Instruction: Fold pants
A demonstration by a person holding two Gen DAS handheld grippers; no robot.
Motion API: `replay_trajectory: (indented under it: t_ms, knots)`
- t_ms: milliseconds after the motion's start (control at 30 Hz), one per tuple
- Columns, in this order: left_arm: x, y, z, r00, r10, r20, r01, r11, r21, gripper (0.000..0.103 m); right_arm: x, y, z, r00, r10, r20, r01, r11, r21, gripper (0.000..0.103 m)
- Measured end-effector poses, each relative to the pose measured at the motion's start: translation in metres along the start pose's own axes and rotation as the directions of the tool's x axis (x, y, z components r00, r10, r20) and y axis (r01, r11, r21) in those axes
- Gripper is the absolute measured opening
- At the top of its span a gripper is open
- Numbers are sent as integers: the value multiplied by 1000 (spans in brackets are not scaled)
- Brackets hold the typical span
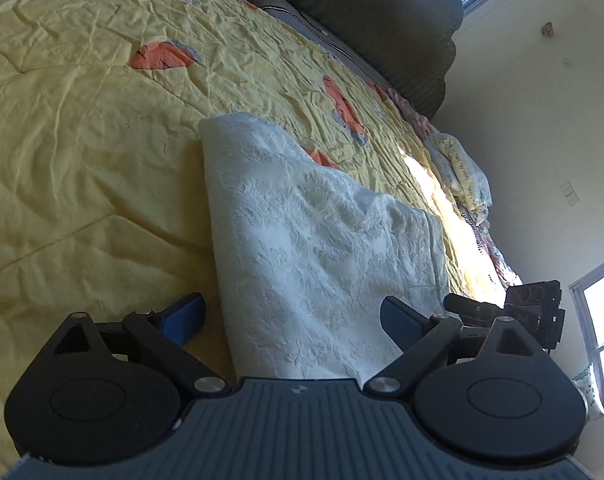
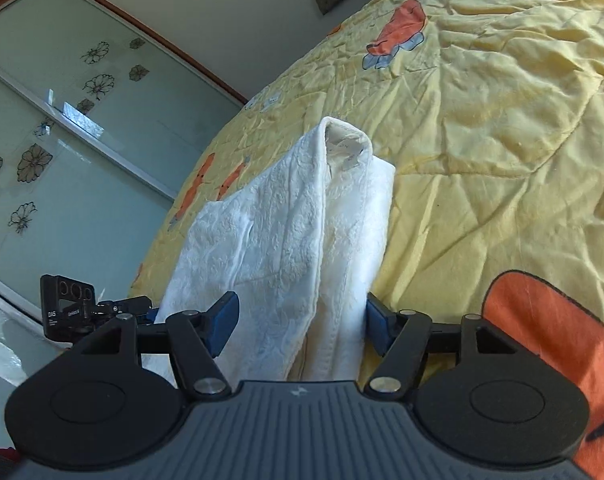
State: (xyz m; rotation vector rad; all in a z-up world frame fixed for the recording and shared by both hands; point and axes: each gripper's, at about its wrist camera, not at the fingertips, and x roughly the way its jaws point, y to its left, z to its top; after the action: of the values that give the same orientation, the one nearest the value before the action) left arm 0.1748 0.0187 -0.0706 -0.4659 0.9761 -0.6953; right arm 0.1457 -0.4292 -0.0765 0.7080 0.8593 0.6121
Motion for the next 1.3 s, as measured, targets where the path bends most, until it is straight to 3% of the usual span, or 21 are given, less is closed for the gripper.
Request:
replay_trajectory:
  t_ms: [67, 200, 300, 333, 433, 500, 633, 700, 833, 933, 1100, 1200, 1300]
  knots:
    - [11, 0, 2, 997, -67, -28, 67, 998, 1, 96, 9, -2, 5, 999, 39, -7, -39, 999, 6, 66]
    - [25, -2, 6, 994, -112, -14, 112, 994, -5, 99, 28, 0, 14, 997, 76, 0, -76, 997, 30, 63]
    - [29, -1, 7, 993, -119, 12, 119, 991, -61, 95, 38, 6, 14, 1000, -1, -6, 1, 1000, 27, 33]
    - [31, 0, 7, 995, -99, 17, 100, 992, -73, 91, 36, 9, 11, 1000, -8, 3, 8, 1000, 15, 32]
    - [26, -4, 6, 999, -5, 34, 7, 998, -66, 65, 29, 22, 5, 999, -25, 24, 25, 999, -29, 24]
    - [25, -10, 4, 995, 87, 41, -86, 996, -35, 28, 25, 33, 3, 998, -47, 31, 49, 997, -66, 23]
    - [14, -10, 2, 992, 98, 75, -92, 992, -82, 15, 22, 72, 1, 993, -110, 46, 116, 977, -181, 21]
    - [6, -21, 1, 987, 120, 104, -117, 992, -36, 11, 21, 92, 4, 992, -110, 62, 121, 963, -241, 21]
    - [-16, -41, 10, 963, 181, 198, -196, 979, 58, 10, 30, 127, 21, 995, -66, 73, 88, 928, -362, 21]
    - [-33, -39, 35, 938, 213, 273, -243, 967, 80, 10, 50, 139, 49, 997, -35, 69, 60, 917, -394, 21]
    - [-40, -18, 99, 908, 294, 297, -322, 946, 47, 10, 112, 144, 107, 997, -34, 73, 61, 909, -413, 21]
    - [-27, -4, 134, 874, 369, 317, -409, 910, 68, 10, 153, 133, 133, 996, -44, 72, 68, 923, -379, 21]
    - [-5, 16, 152, 852, 432, 294, -469, 881, 64, 11, 190, 110, 145, 995, -75, 60, 90, 948, -306, 21]
